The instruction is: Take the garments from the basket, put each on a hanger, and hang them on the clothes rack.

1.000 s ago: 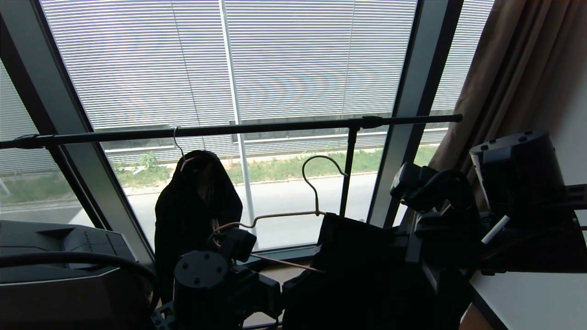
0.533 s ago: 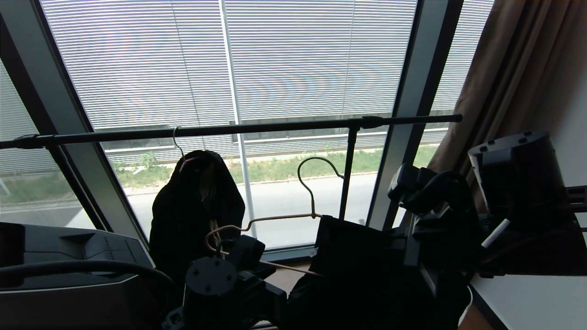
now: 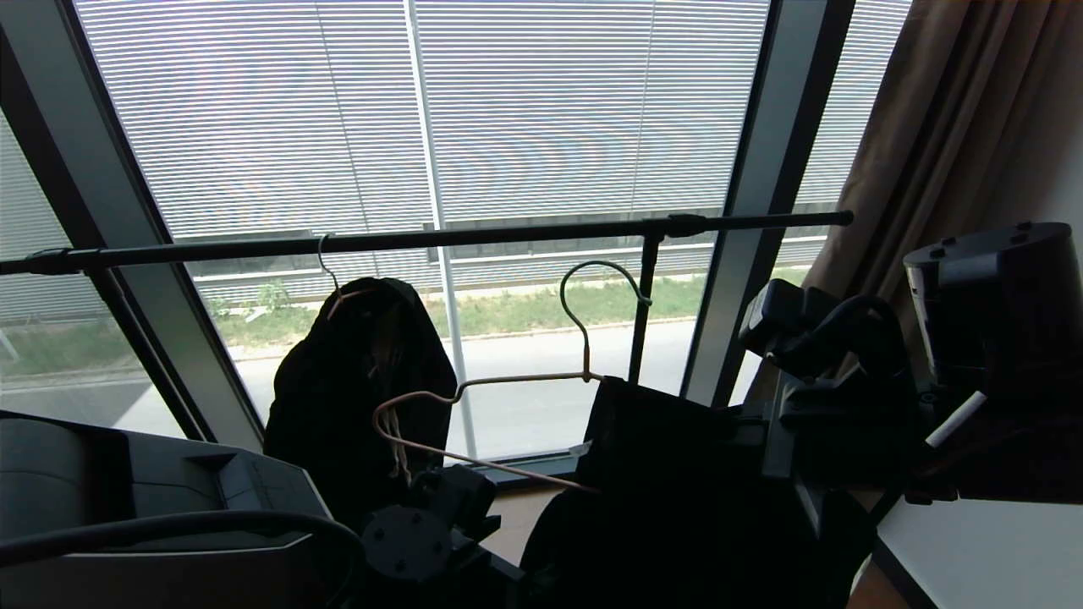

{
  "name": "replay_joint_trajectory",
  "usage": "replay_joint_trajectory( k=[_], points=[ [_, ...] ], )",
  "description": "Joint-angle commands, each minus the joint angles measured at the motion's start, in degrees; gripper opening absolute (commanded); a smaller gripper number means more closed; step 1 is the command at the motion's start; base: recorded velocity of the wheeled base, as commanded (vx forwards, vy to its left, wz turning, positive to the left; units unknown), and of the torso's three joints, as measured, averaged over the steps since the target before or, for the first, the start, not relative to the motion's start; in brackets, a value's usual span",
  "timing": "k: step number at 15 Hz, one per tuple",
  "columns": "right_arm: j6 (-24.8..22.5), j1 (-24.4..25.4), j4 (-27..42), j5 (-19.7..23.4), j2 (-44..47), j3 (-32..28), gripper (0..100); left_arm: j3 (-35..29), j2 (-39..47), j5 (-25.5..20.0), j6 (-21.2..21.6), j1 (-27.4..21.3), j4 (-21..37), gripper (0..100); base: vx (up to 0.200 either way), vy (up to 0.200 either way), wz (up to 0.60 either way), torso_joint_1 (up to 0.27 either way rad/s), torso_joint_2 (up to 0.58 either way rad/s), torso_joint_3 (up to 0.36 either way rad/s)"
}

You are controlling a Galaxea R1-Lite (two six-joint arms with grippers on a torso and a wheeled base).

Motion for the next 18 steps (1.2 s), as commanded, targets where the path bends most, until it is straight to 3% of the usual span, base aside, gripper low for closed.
replay_joint_trajectory(
  k=[1, 2, 3, 7, 11, 18],
  points=[
    [0.0, -1.2, -0.1, 0.1, -1.1, 0.0, 0, 2.5, 0.2, 0.0, 0.7, -0.1, -2.3, 100, 0.0, 0.0, 0.0, 0.0, 0.0, 0.0],
    [0.0, -1.9, -0.1, 0.1, -1.4, -0.1, 0, 3.4, 0.2, 0.0, 1.0, 0.0, -3.5, 100, 0.0, 0.0, 0.0, 0.0, 0.0, 0.0],
    [0.0, -3.2, -0.1, 0.3, -1.5, -0.1, 0, 4.6, 0.1, 0.0, 1.5, 0.2, -4.3, 0, 0.0, 0.0, 0.0, 0.0, 0.0, 0.0],
    [-0.2, -7.9, 0.1, 5.1, -1.7, 0.0, 0, 4.7, -1.7, 0.0, 1.8, 3.7, -4.3, 0, 0.0, 0.0, 0.0, 0.0, 0.0, 0.0],
    [-0.3, -9.9, 0.0, 5.2, -0.6, -0.2, 0, 3.8, -3.7, -0.2, 3.3, 8.8, -4.3, 0, 0.0, 0.0, 0.0, 0.0, 0.0, 0.0],
    [-3.4, -12.4, 0.7, 7.2, 0.0, 0.3, 0, -3.9, -3.7, -0.6, 5.8, 18.4, -4.3, 0, 0.0, 0.0, 0.0, 0.0, 0.0, 0.0]
  ],
)
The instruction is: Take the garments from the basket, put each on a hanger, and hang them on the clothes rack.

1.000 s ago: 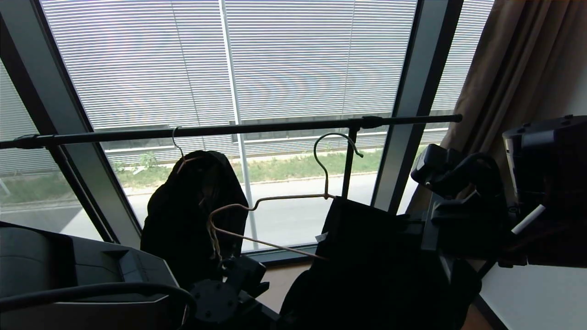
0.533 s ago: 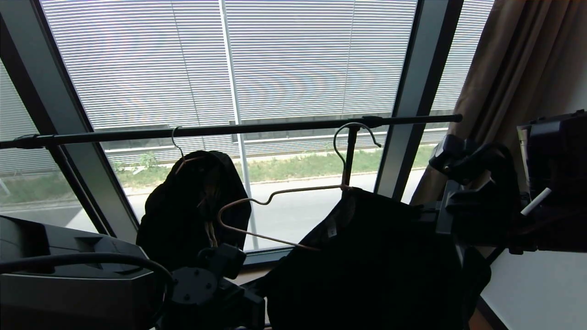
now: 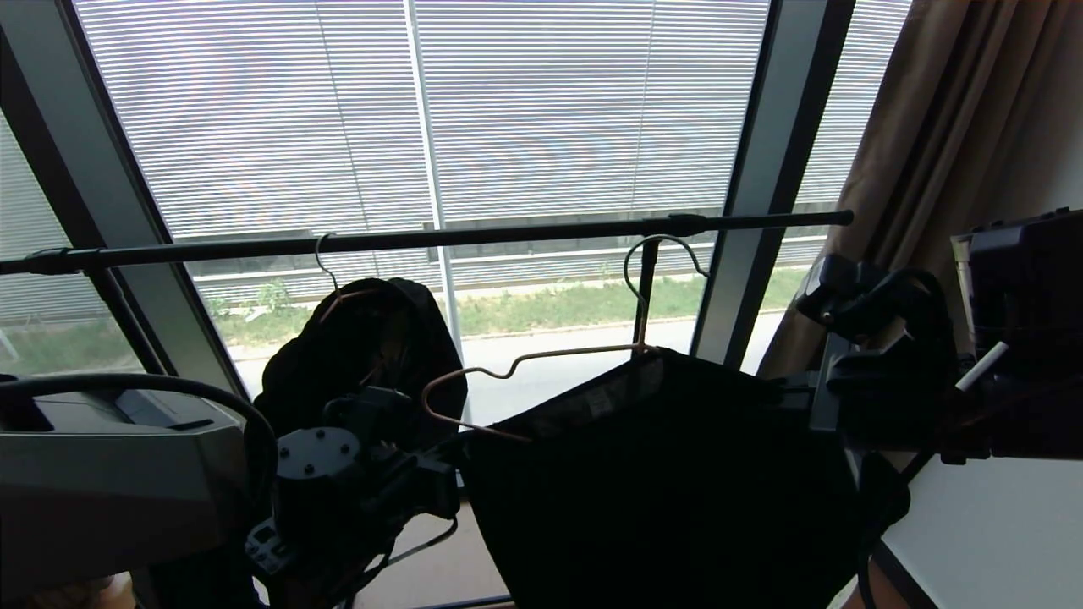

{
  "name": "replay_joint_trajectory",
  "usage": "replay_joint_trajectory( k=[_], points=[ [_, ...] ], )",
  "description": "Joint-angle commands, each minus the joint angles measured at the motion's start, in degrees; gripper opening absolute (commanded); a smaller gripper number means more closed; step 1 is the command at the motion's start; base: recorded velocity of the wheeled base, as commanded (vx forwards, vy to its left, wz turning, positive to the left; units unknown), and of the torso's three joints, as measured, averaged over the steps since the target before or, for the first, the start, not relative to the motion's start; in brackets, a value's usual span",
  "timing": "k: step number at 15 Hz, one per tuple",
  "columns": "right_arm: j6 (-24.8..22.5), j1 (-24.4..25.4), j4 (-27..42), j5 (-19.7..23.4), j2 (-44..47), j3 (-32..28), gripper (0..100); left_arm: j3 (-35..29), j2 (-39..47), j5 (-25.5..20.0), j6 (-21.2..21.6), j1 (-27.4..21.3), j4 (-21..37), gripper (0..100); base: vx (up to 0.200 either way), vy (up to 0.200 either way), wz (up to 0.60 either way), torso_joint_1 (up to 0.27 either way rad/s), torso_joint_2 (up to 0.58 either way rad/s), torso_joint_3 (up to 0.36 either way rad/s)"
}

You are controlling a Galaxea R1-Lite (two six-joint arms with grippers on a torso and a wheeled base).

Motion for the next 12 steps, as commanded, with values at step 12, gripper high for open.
replay_joint_trajectory(
  k=[12],
  points=[
    [-8.9, -2.4, -0.4, -0.5, 3.6, 3.1, 0, -7.2, -7.3, 0.0, -0.1, 4.2, 7.2, 0, 0.0, 0.0, 0.0, 0.0, 0.0, 0.0]
  ],
)
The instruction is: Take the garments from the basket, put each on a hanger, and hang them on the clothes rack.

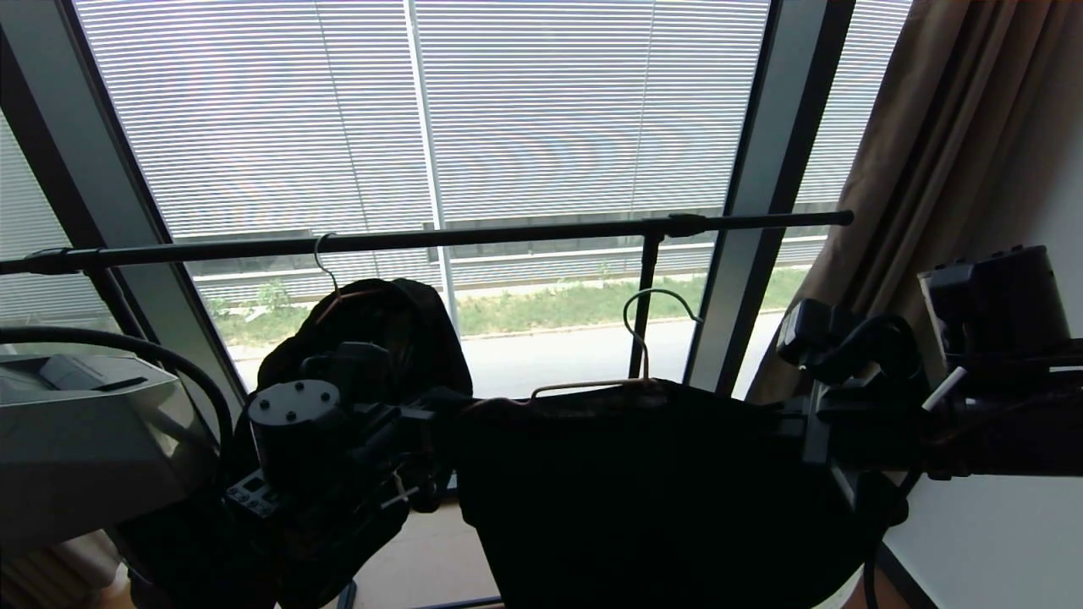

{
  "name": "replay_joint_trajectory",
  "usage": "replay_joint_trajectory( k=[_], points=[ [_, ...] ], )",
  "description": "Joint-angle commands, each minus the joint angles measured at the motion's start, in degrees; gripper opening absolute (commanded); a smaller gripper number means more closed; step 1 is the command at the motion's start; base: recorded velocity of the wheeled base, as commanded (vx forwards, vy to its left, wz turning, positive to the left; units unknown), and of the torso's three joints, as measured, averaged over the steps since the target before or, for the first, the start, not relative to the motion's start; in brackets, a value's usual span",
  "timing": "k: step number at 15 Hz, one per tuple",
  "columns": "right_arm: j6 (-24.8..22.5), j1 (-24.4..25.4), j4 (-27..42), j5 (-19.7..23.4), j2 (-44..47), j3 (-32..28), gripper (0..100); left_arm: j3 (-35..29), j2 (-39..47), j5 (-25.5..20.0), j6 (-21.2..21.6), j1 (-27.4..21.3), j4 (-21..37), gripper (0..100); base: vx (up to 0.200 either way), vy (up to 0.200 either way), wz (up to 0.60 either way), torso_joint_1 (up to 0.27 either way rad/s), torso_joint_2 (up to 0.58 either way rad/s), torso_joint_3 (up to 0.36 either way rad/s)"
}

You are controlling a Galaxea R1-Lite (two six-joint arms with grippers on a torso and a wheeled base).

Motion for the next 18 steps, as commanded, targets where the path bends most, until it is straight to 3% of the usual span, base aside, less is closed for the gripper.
replay_joint_trajectory(
  k=[1, 3, 11, 14, 18],
  points=[
    [0.0, 0.0, -0.1, -0.1, 1.7, 0.0, 0, -0.4, -4.6, 0.0, 0.0, -0.9, 2.0, 0, 0.0, 0.0, 0.0, 0.0, 0.0, 0.0],
    [0.1, 0.1, -0.3, -3.8, 2.9, -0.1, 0, -0.6, -8.2, 0.0, 0.0, -2.6, 5.0, 0, 0.0, 0.0, 0.0, 0.0, 0.0, 0.0],
    [0.2, 0.5, -6.6, -9.2, 6.6, 0.6, 0, -1.7, -14.3, 0.1, 0.0, -9.9, 11.7, 0, 0.0, 0.0, 0.0, 0.0, 0.0, 0.0],
    [0.2, 1.3, -6.9, -10.9, 7.7, 0.6, 0, -2.3, -14.4, 0.2, 0.0, -11.8, 12.4, 0, 0.0, 0.0, 0.0, 0.0, 0.0, 0.0],
    [0.3, 1.4, -12.1, -14.6, 8.7, 1.6, 0, -1.7, -16.5, 0.5, 1.0, -13.0, 12.5, 0, 0.0, 0.0, 0.0, 0.0, 0.0, 0.0]
  ],
)
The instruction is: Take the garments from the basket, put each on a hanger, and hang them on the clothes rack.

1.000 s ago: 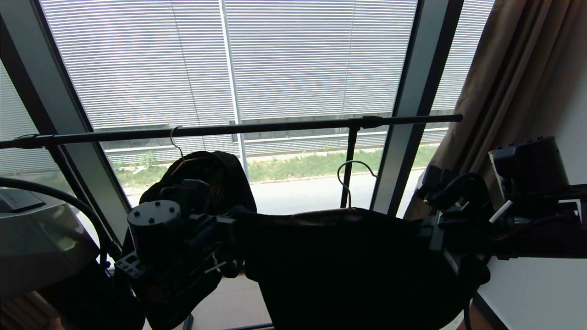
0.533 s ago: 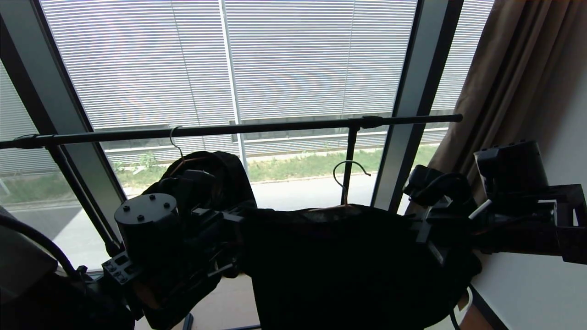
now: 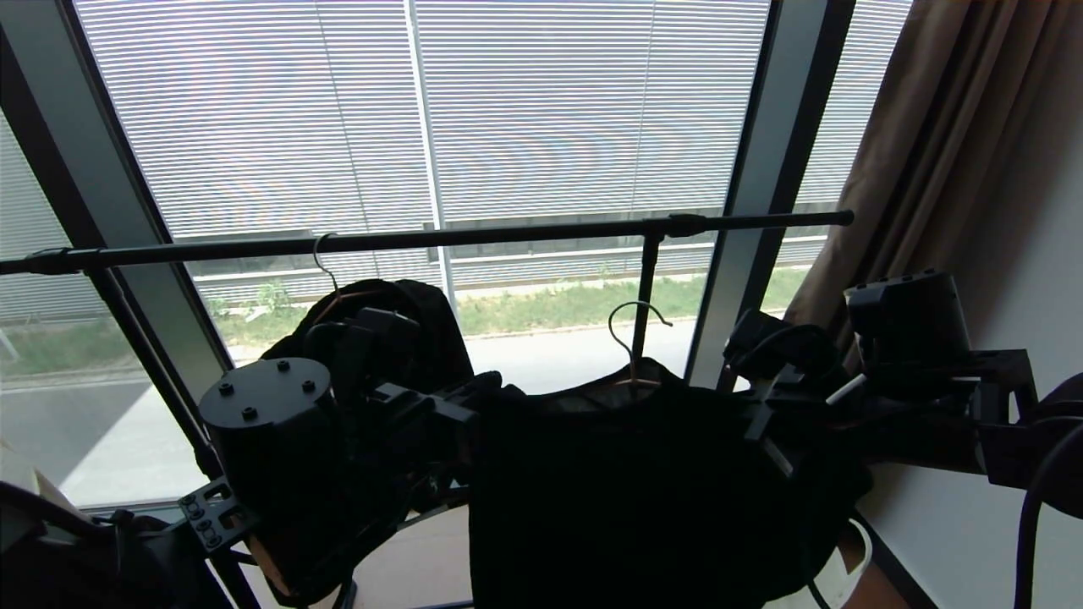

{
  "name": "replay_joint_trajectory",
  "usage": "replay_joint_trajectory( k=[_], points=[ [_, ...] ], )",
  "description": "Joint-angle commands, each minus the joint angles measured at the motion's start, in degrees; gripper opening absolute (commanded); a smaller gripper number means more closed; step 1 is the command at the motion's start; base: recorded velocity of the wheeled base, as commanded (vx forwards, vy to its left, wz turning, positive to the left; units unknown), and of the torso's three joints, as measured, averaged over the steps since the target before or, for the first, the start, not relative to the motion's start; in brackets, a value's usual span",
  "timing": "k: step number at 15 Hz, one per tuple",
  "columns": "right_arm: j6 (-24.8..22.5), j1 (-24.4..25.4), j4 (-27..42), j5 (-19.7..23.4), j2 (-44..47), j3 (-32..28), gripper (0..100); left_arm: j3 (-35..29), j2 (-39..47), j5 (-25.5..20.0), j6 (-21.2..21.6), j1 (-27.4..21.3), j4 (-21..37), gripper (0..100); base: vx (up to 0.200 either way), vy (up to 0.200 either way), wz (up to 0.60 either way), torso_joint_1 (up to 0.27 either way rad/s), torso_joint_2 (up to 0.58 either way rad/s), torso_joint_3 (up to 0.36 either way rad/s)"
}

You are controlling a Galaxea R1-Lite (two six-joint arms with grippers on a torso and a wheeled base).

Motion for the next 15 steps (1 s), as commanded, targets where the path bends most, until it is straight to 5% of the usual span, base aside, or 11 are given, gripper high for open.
replay_joint_trajectory(
  k=[1, 15],
  points=[
    [0.0, 0.0, -1.3, -0.4, 0.4, 0.8, 0, 0.1, -1.2, 0.1, 0.5, -0.1, 0.7, 0, 0.0, 0.0, 0.0, 0.0, 0.0, 0.0],
    [-0.4, -1.2, -4.2, -7.6, -4.3, 3.1, 0, -1.3, -1.0, 3.2, 10.1, 4.2, 2.2, 0, 0.0, 0.0, 0.0, 0.0, 0.0, 0.0]
  ],
)
